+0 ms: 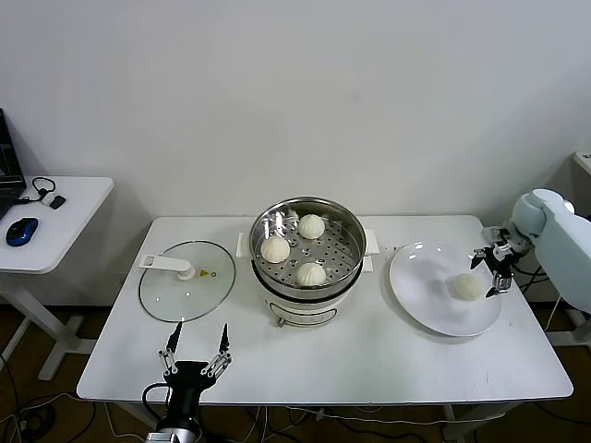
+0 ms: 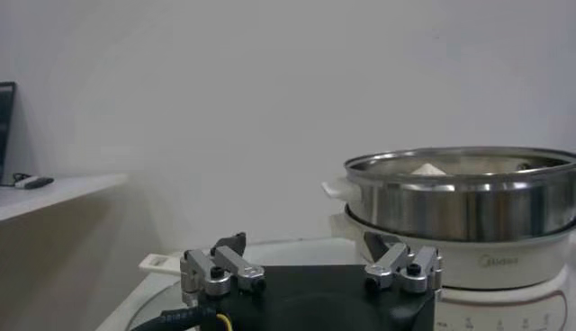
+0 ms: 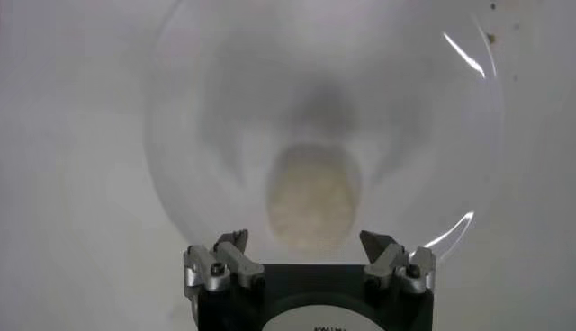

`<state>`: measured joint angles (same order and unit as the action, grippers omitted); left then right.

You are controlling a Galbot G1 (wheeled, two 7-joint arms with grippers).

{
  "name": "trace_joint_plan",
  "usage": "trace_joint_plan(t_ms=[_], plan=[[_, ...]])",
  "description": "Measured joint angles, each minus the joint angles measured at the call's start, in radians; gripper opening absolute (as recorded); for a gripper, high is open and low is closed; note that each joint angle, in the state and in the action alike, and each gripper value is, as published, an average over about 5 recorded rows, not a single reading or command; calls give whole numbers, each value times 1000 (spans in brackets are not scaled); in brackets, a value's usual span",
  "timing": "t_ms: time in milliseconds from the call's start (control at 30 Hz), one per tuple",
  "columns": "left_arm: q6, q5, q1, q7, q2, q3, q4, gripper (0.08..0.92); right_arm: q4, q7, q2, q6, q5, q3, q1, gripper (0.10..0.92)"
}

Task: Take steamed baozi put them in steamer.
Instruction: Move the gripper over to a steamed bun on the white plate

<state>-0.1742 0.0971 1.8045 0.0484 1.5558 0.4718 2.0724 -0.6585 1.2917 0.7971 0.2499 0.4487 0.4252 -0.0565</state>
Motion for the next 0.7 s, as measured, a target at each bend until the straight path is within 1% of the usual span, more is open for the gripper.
trace_joint_plan(t_ms=[700], plan=[[-3,0,5,2,1,3,-5,823,65,-50,63,52,87,-110,-48,823]])
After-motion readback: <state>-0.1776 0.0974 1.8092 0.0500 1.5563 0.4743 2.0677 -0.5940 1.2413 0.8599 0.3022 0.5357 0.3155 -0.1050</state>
